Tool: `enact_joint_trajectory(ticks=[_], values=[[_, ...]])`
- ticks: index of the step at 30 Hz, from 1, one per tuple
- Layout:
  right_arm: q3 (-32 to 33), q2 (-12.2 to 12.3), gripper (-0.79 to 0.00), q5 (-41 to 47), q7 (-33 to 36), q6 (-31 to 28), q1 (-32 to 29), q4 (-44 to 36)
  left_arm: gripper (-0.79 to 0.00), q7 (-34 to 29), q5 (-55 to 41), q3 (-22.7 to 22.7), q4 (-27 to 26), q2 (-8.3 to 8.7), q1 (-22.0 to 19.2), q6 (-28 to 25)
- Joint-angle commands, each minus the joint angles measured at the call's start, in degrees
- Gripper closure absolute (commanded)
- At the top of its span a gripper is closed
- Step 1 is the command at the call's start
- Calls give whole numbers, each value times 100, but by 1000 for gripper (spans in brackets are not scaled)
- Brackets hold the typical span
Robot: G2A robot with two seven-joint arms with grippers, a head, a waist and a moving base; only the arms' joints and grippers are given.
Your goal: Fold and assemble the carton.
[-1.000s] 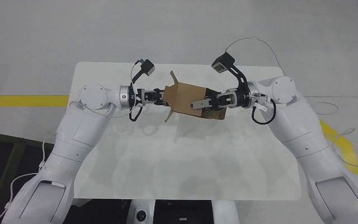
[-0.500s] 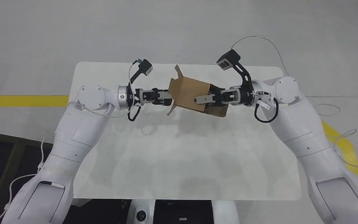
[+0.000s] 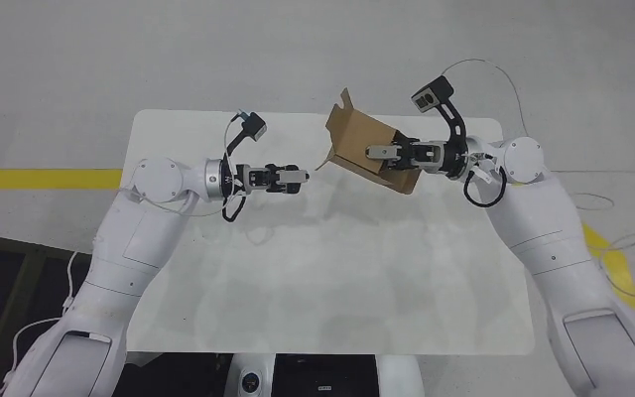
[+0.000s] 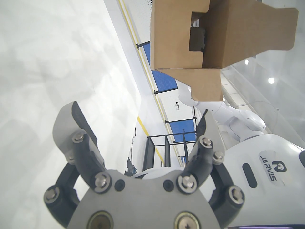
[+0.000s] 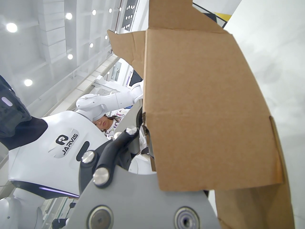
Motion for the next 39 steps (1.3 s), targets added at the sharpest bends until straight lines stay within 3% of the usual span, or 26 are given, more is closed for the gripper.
enact_joint_trajectory(ticks=[1, 9, 21, 39], values=[[-19, -25, 0, -5, -43, -11, 35, 71, -785, 11, 16, 36, -46, -6, -2, 12], [-155, -142, 0, -83, -320, 16, 102, 120, -785, 44, 62, 183, -99, -39, -64, 25], [-201, -207, 0, -209, 12, 27, 62, -51, -785, 151, -3, 15, 245, -17, -186, 33], [-286, -284, 0, -335, 197, 193, -3, -466, -785, 93, -6, 114, 23, -30, -181, -7]])
